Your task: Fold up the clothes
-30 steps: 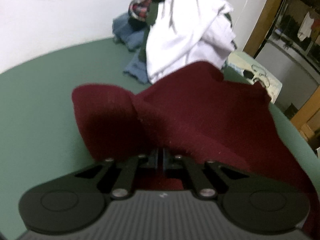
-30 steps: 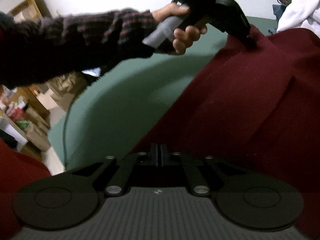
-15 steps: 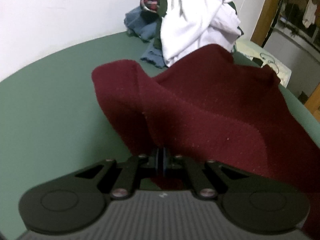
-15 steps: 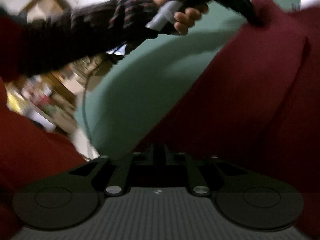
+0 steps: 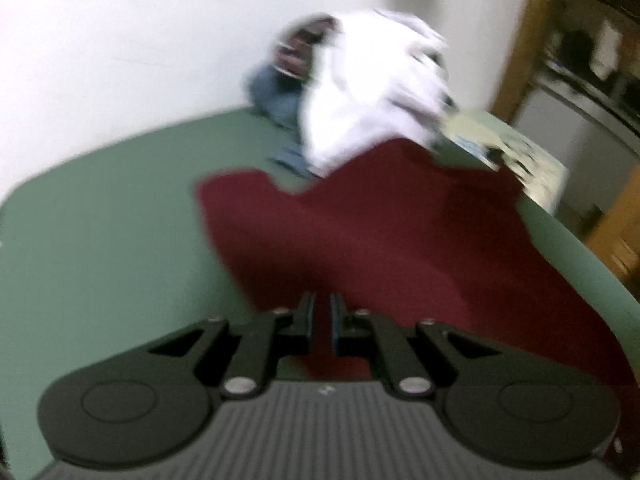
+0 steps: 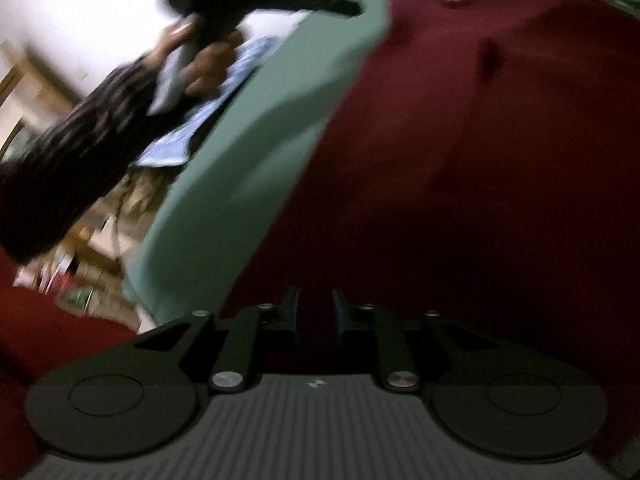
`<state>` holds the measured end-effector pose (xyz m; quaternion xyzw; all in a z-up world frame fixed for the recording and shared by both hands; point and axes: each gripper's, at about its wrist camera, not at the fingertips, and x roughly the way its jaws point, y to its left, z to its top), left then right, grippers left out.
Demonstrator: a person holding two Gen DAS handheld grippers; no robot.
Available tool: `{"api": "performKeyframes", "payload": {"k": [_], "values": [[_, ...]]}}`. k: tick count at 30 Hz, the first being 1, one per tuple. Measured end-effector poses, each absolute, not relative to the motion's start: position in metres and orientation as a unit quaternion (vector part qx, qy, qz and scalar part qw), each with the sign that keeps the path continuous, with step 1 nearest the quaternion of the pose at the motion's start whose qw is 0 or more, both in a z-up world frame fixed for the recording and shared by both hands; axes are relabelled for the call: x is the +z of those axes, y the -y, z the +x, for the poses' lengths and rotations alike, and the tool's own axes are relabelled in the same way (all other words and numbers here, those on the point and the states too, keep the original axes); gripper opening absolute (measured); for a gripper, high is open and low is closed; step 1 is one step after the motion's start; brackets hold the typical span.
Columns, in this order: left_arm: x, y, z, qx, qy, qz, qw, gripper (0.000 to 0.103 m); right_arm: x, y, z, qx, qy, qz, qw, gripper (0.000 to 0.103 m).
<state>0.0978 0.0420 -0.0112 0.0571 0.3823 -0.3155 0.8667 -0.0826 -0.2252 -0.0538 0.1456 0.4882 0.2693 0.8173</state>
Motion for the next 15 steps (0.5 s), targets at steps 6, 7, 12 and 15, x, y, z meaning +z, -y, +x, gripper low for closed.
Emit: {"api": "performKeyframes", "payload": {"k": [6,7,12,15], "values": [[-0.052,-0.009,0.062,-0.313,-0.408,0.109,0.851,0.01,-0.046,0.274,-0.082,0.229,-0.504,0.141,0.821,0.022],[-0.051,-0.011,0.06,-0.307,-0.408,0.112,0.852,0.014,-0.04,0.284,-0.08,0.227,-0.498,0.138,0.826,0.027],[-0.042,-0.01,0.071,-0.274,-0.409,0.104,0.864,0.018,-0.029,0.322,-0.059,0.237,-0.45,0.166,0.845,0.027],[-0.033,0.005,0.097,-0.236,-0.396,0.063,0.885,0.018,-0.041,0.308,-0.037,0.294,-0.444,0.199,0.823,0.024]]}}
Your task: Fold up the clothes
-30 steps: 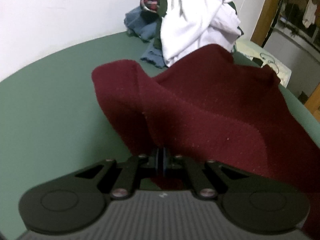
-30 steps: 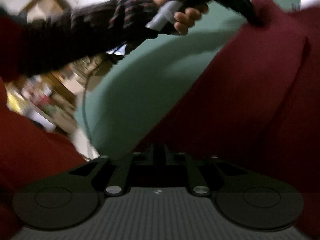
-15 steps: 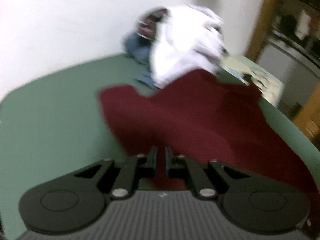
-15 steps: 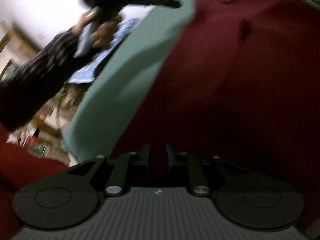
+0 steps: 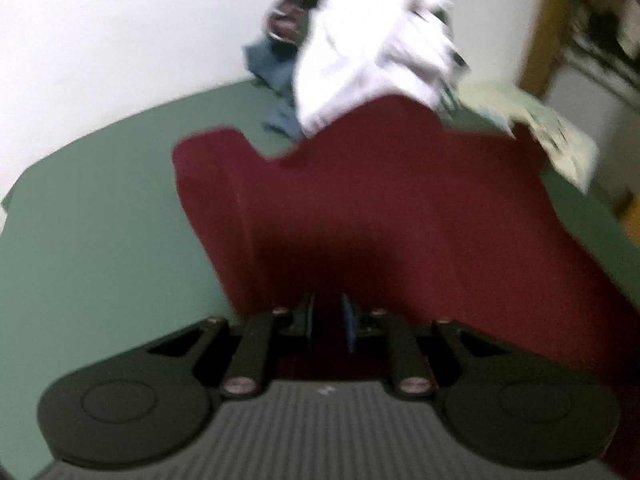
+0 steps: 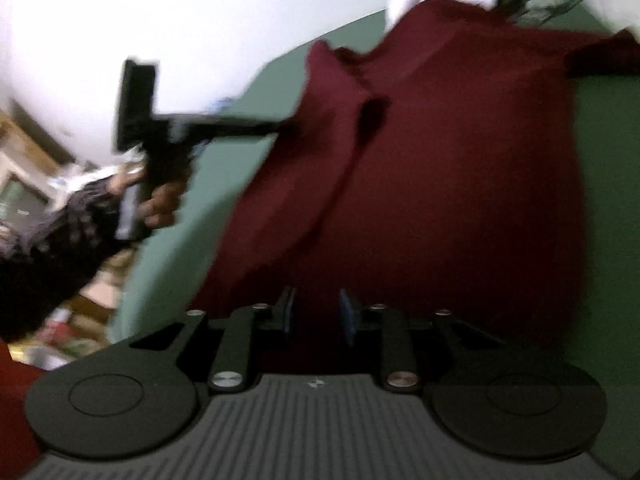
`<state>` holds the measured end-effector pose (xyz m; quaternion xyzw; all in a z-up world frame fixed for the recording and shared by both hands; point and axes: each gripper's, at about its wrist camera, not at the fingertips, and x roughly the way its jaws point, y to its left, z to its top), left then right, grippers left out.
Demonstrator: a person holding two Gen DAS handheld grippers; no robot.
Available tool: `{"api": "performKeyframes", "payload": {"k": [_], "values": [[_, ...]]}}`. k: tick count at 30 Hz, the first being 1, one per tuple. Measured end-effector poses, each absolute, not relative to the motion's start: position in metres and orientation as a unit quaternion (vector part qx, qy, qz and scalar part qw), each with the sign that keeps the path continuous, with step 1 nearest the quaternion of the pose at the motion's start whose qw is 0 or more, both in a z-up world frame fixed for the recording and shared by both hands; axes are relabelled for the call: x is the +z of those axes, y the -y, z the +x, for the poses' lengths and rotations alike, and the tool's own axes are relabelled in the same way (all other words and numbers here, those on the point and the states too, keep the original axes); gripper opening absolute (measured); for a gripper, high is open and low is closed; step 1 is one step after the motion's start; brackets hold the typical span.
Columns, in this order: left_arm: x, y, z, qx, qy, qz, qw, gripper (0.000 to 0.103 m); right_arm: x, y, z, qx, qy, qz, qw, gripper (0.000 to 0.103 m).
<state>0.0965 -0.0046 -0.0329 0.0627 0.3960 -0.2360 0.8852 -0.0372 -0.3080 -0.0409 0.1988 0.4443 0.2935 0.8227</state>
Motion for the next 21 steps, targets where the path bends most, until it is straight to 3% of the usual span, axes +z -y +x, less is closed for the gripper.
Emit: {"api": "performKeyframes", "payload": {"k": [6,10,13,15,17,21], "values": [[-0.05,0.025,0.143,-0.129,-0.425,0.022,0.896,0.019,-0.074,0.265,0.001,0.381,-0.453,0.171,0.788,0.021],[-0.035,0.039,0.126,-0.11,-0.421,0.034,0.9,0.011,-0.056,0.305,0.015,0.367,-0.426,0.153,0.813,0.02],[-0.015,0.063,0.094,-0.128,-0.406,0.075,0.902,0.014,-0.033,0.386,0.042,0.279,-0.391,0.162,0.862,0.028],[-0.008,0.083,0.07,-0.149,-0.396,0.1,0.9,0.021,-0.024,0.455,0.065,0.189,-0.385,0.188,0.884,0.029],[-0.004,0.107,0.048,-0.176,-0.39,0.117,0.896,0.031,-0.027,0.521,0.088,0.079,-0.385,0.26,0.882,0.042],[-0.012,0.16,0.023,-0.224,-0.397,0.13,0.88,0.034,-0.052,0.628,0.136,-0.091,-0.377,0.413,0.824,0.052]]}}
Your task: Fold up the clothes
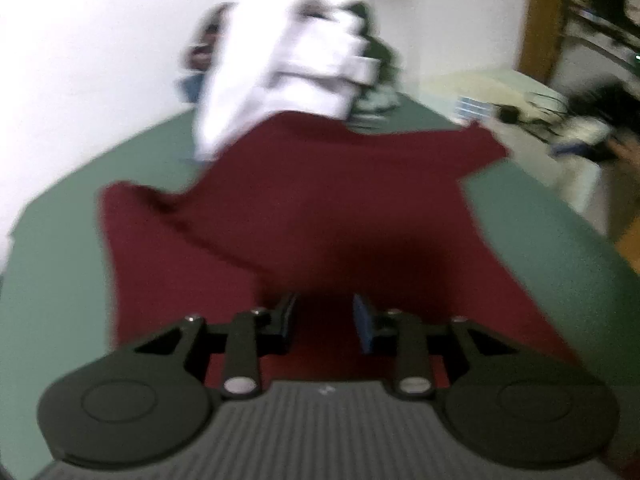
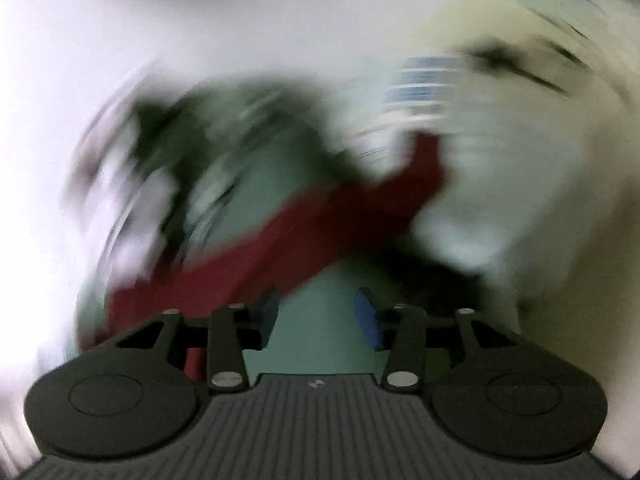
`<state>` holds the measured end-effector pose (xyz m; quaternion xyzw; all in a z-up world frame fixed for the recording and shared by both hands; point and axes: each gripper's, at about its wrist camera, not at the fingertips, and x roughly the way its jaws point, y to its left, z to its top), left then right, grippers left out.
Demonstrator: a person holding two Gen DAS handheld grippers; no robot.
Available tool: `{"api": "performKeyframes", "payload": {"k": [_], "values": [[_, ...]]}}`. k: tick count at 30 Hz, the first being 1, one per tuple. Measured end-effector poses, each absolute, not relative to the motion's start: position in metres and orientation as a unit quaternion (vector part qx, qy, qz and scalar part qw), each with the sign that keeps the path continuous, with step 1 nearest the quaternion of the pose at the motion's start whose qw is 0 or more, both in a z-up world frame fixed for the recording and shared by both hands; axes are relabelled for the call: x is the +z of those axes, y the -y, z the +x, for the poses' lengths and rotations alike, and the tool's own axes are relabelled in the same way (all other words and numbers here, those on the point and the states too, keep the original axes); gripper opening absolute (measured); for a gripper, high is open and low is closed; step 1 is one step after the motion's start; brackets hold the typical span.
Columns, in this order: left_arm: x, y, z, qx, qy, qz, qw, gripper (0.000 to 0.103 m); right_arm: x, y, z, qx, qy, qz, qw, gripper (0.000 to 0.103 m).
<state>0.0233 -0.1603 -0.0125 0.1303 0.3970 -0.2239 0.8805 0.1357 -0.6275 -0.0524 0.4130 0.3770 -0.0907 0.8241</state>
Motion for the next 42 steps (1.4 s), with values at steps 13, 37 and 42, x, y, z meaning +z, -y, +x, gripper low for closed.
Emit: {"api": "performKeyframes", "payload": {"k": [13,37,42], "values": [[-0.038,0.229,0.009,-0.248,-0.437,0.153,0.851,0.048,-0.152,0.7,0.226,-0.23,-0.419,0.529,0.701,0.006],[0.005,0.018,0.02,-0.017,-0.406,-0.097,0.908,0.051,-0.012,0.335,0.13,0.269,-0.344,-0.052,0.898,0.025],[-0.009,0.041,0.036,-0.072,-0.408,-0.112,0.903,0.051,-0.006,0.38,0.095,0.245,-0.356,0.028,0.902,0.039]]}}
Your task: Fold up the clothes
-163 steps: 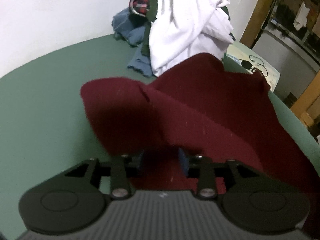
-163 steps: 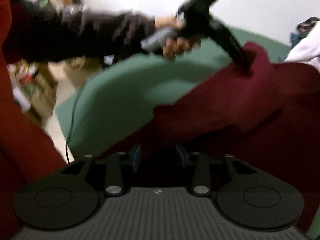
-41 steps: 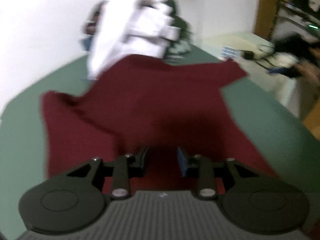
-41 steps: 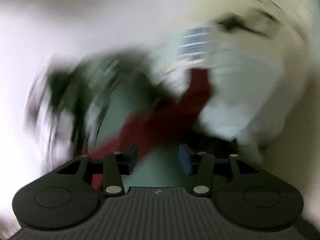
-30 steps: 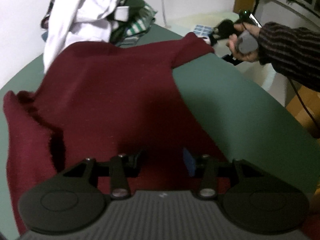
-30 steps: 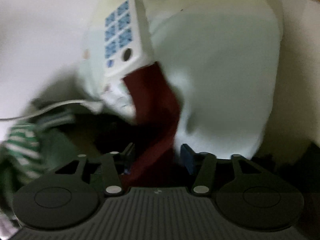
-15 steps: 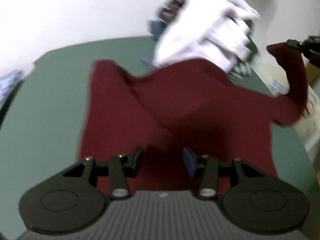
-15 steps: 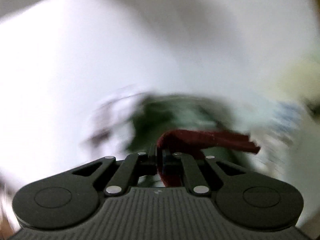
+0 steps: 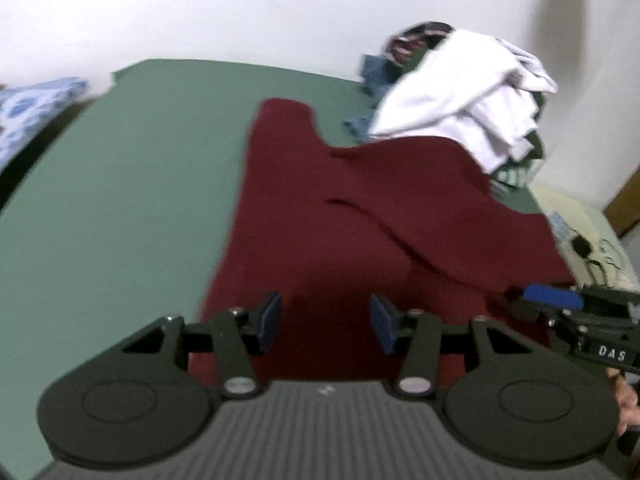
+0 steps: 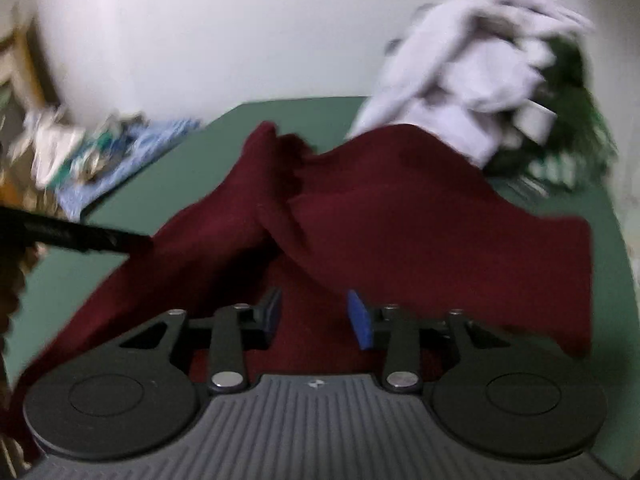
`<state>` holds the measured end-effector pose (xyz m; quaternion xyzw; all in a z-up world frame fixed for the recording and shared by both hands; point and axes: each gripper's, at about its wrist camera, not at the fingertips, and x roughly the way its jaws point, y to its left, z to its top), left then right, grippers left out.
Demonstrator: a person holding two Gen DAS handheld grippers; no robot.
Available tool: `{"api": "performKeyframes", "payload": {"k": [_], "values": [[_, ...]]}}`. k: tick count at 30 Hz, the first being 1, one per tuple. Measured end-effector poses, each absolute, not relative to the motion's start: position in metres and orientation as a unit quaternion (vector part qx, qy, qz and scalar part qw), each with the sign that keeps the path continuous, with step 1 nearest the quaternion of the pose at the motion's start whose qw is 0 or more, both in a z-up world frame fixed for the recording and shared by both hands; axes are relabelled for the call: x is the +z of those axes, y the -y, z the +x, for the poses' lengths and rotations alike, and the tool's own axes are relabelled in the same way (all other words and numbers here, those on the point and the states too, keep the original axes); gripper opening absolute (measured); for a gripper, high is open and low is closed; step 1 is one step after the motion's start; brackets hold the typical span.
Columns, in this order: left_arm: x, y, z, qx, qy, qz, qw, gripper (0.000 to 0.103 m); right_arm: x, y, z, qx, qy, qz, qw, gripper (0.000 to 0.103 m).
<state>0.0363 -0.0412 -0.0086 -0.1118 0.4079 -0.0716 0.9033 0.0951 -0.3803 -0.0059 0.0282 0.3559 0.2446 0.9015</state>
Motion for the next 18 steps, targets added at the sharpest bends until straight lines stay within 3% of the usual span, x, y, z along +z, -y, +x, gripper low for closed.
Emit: {"api": "performKeyframes", "payload": {"k": [6,15,18], "values": [[-0.03,0.098,0.084,-0.141,-0.435,-0.118,0.882,0.055,-0.013,0.393,0.074,0.189,-0.364,0.028,0.911,0.035],[-0.057,0.118,0.115,-0.088,-0.439,-0.168,0.878,0.047,-0.027,0.4,0.052,0.167,-0.373,0.019,0.912,0.035],[-0.059,0.12,0.121,-0.076,-0.425,-0.168,0.886,0.032,-0.034,0.404,0.053,0.161,-0.383,0.028,0.909,0.035]]}}
